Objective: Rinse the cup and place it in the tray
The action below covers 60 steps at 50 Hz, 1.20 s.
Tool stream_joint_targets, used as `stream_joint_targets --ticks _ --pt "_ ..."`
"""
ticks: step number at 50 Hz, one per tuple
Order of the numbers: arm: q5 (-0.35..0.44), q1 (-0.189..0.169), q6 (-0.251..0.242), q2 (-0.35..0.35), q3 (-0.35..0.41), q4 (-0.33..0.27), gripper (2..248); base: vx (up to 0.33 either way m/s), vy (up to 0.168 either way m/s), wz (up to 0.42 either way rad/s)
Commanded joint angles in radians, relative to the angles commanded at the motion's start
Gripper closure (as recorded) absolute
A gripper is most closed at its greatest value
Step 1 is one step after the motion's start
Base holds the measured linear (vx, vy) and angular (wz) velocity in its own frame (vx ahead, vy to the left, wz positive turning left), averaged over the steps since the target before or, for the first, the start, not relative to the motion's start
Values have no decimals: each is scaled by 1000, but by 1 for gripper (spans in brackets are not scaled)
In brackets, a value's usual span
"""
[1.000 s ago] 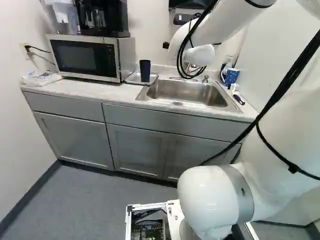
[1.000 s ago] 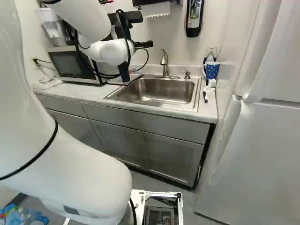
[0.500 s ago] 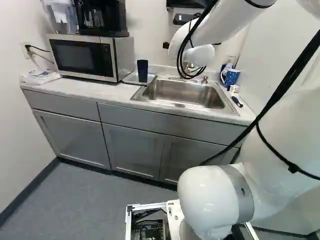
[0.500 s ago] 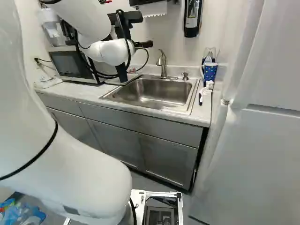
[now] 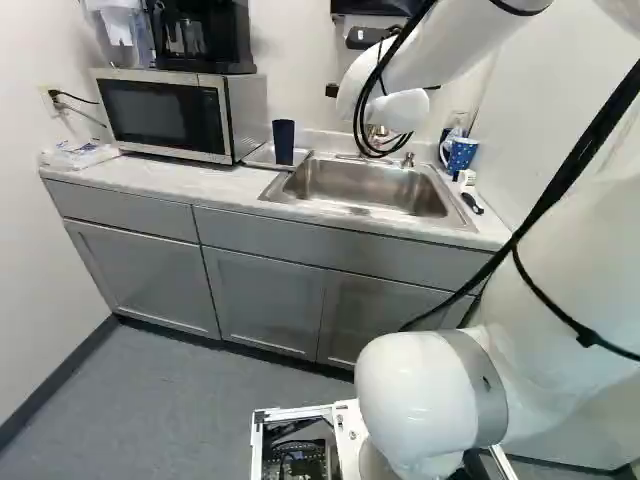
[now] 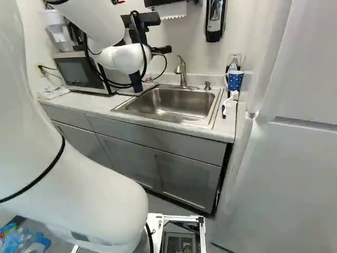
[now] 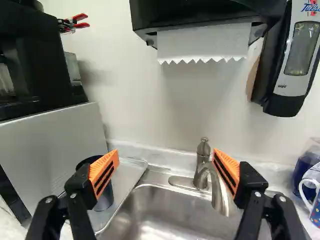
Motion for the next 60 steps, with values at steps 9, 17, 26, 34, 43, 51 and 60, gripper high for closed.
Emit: stream_joint_targets --ticks 9,17,26,34,43,51,60 --pt "0 -4 0 -22 -21 0 3 0 0 0" --pt "0 -8 0 -50 -47 0 3 0 0 0" --pt "0 -10 0 -88 -83 0 3 0 0 0" --pt "0 -10 0 -130 -123 0 3 0 0 0" --pt "-1 -9 0 -176 -169 0 3 0 0 0" --pt "-13 -8 0 -210 -203 0 3 0 0 0" --pt "-37 -7 0 -242 -237 0 3 0 0 0"
